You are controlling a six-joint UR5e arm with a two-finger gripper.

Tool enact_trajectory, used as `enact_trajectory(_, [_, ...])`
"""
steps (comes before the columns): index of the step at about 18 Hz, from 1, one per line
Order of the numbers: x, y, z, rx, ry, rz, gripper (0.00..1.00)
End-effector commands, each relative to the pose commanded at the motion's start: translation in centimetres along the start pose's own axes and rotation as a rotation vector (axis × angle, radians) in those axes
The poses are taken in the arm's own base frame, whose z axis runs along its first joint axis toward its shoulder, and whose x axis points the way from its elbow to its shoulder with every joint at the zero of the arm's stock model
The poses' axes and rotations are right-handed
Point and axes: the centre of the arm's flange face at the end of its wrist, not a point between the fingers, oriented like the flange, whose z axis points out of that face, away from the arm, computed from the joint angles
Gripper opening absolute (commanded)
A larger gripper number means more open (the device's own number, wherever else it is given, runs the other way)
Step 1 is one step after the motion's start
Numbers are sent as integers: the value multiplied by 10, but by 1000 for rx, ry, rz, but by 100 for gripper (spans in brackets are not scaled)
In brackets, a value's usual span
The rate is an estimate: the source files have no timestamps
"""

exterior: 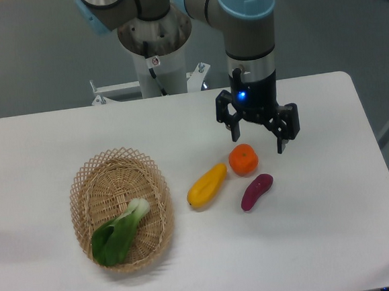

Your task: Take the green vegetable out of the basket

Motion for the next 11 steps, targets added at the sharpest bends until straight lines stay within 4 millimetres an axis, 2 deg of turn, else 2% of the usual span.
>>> enact_trajectory(7, [3,2,7,-5,15,-1,100])
enact_trajectory(11, [14,8,18,-17,33,-31,100])
